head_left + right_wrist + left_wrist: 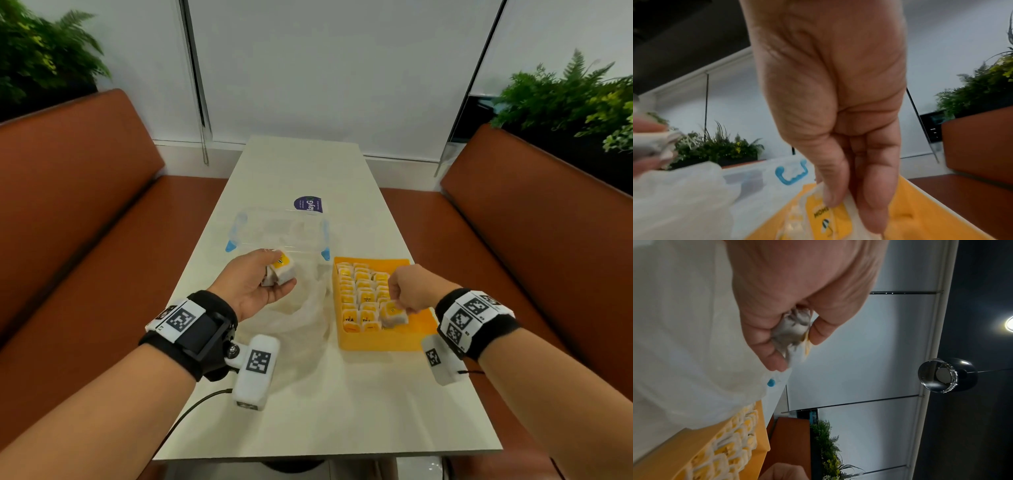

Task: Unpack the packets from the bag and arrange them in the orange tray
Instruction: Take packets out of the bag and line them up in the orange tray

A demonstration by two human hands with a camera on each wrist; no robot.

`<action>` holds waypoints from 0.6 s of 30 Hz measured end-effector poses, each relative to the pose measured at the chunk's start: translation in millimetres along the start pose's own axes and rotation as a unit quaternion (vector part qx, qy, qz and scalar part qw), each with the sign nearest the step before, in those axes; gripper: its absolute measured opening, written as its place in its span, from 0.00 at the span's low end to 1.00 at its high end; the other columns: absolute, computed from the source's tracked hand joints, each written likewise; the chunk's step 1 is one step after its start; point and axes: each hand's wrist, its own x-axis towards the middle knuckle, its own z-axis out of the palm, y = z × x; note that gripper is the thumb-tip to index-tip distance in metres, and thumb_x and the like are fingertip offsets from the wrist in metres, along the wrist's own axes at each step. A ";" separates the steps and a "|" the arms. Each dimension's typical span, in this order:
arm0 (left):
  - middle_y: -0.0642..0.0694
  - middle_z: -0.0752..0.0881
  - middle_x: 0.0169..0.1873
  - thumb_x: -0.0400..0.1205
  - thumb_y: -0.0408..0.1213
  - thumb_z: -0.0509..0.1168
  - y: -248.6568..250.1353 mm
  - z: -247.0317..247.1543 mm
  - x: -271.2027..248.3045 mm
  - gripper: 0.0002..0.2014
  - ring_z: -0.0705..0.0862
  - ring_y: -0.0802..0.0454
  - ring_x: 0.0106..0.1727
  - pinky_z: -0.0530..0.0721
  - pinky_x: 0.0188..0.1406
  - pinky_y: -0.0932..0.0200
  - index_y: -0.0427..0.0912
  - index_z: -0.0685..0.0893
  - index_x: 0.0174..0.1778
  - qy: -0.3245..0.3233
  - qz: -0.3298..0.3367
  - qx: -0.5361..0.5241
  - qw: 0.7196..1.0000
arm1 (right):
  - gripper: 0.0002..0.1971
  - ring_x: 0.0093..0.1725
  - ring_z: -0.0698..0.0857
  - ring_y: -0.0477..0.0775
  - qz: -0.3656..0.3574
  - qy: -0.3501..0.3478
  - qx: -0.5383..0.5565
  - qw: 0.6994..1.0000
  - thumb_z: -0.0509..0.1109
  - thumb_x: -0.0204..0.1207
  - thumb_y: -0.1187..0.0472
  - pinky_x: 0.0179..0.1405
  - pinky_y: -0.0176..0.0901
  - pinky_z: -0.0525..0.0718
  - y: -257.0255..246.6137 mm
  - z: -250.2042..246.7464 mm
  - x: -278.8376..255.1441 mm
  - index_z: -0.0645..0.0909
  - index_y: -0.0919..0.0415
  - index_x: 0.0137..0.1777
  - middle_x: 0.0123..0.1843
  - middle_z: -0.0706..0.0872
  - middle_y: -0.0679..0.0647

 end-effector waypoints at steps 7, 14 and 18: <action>0.37 0.84 0.53 0.86 0.33 0.60 -4.4 1.9 2.7 0.05 0.86 0.42 0.53 0.89 0.47 0.52 0.36 0.80 0.50 -0.026 0.020 0.038 0.999 | 0.08 0.38 0.83 0.56 0.014 -0.023 -0.036 0.999 0.63 0.76 0.76 0.39 0.45 0.86 3.0 28.5 19.6 0.80 0.64 0.47 0.46 0.86 0.60; 0.40 0.85 0.49 0.85 0.31 0.62 -5.2 -0.4 7.2 0.05 0.86 0.45 0.51 0.90 0.45 0.51 0.34 0.81 0.51 -0.036 0.036 0.037 0.998 | 0.15 0.49 0.88 0.60 0.008 0.001 -0.068 0.998 0.58 0.77 0.76 0.40 0.45 0.84 7.8 41.1 28.9 0.84 0.71 0.56 0.54 0.88 0.63; 0.39 0.85 0.49 0.85 0.31 0.62 -4.9 0.5 8.5 0.04 0.86 0.44 0.52 0.90 0.45 0.52 0.34 0.81 0.50 -0.036 0.038 0.031 0.998 | 0.10 0.38 0.78 0.54 0.014 -0.003 -0.101 0.995 0.59 0.76 0.75 0.30 0.40 0.76 8.2 40.4 28.6 0.80 0.66 0.44 0.42 0.81 0.58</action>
